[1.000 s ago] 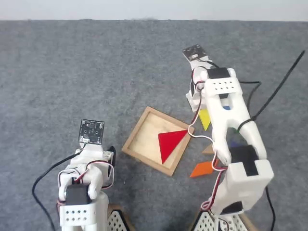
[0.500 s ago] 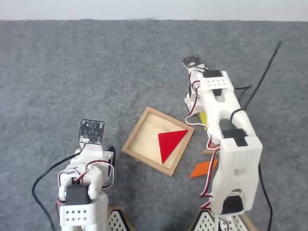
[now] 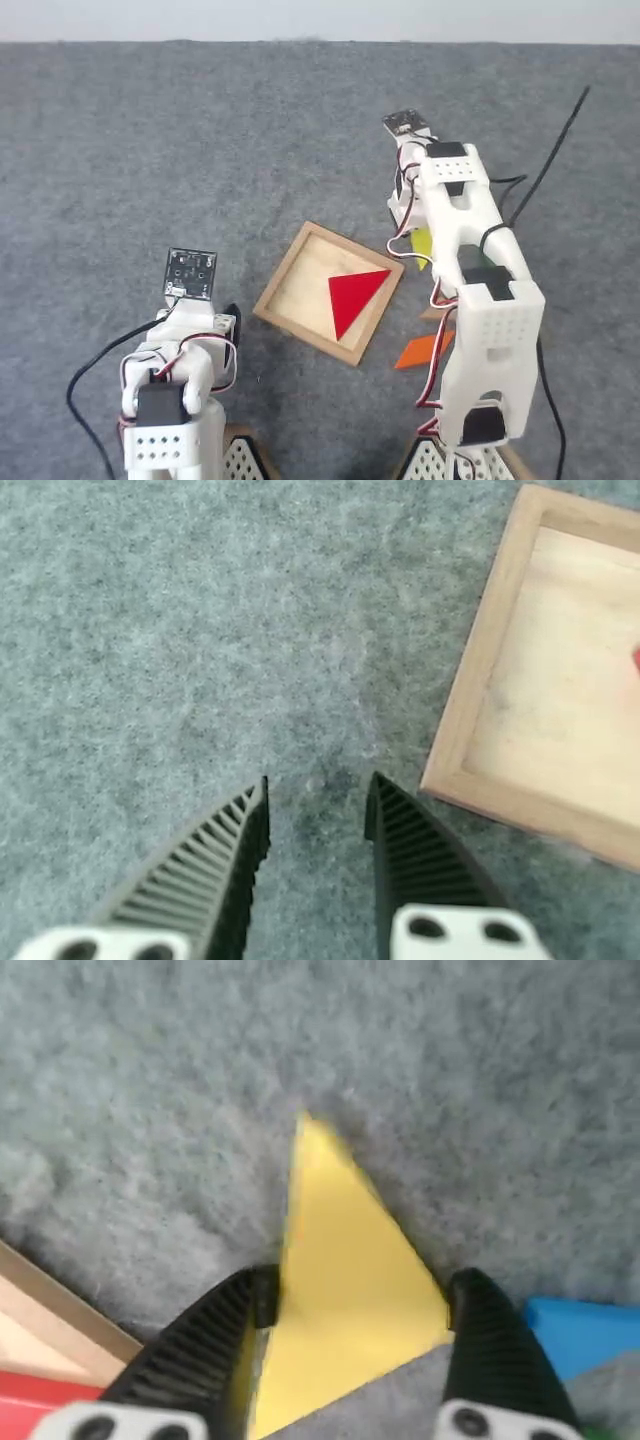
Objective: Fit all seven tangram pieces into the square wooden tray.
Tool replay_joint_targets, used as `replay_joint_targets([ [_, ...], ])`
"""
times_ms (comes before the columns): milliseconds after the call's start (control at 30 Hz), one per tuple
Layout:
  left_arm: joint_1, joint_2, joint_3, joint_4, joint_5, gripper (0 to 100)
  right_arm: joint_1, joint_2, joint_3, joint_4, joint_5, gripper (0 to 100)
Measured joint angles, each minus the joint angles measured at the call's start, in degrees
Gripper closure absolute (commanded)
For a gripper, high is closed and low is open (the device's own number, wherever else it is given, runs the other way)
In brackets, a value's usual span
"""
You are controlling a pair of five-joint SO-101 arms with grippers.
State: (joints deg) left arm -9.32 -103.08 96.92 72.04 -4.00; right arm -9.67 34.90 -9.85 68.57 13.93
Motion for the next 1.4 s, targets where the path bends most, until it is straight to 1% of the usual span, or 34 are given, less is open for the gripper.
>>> replay_joint_targets([
  [100, 0.0, 0.0, 0.0, 0.0, 0.0, 85, 0.0, -0.97, -0.53, 3.43, -0.09, 81.2],
  [300, 0.0, 0.0, 0.0, 0.0, 0.0, 85, 0.35, -3.87, -0.35, 10.2, -4.57, 81.0],
  [367, -0.09, 0.0, 0.0, 0.0, 0.0, 85, 0.26, -3.96, -0.35, 10.81, -5.1, 78.6],
  [467, -0.09, 0.0, 0.0, 0.0, 0.0, 85, 0.35, -4.84, -0.35, 11.43, -7.82, 75.0],
  [567, 0.0, 0.0, 0.0, 0.0, 0.0, 85, 0.79, -8.26, -0.35, 12.92, -12.75, 77.1],
  [700, -0.09, 0.0, 0.0, 0.0, 0.0, 85, 0.44, -14.15, 1.32, 15.47, -21.89, 77.1],
  [767, -0.09, 0.0, 0.0, 0.0, 0.0, 85, 0.44, -14.95, 3.16, 15.47, -25.67, 74.4],
  [833, -0.09, 0.0, 0.0, 0.0, 0.0, 85, 0.53, -14.86, 4.4, 15.3, -27.96, 67.7],
  [900, -0.09, 0.0, 0.0, 0.0, 0.0, 85, 0.79, -13.8, 4.48, 15.21, -27.96, 62.4],
  [933, -0.09, 0.0, 0.0, 0.0, 0.0, 85, 0.7, -13.01, 4.48, 15.12, -27.6, 62.0],
  [1000, -0.09, 0.0, 0.0, 0.0, 0.0, 85, 0.53, -10.64, 4.48, 15.12, -27.34, 63.6],
  [1133, -0.09, 0.0, 0.0, 0.0, 0.0, 85, 0.44, -7.12, 4.48, 13.98, -27.34, 71.7],
  [1400, -0.09, 0.0, 0.0, 0.0, 0.0, 85, 0.35, -4.13, 3.43, 14.07, -26.73, 70.6],
])
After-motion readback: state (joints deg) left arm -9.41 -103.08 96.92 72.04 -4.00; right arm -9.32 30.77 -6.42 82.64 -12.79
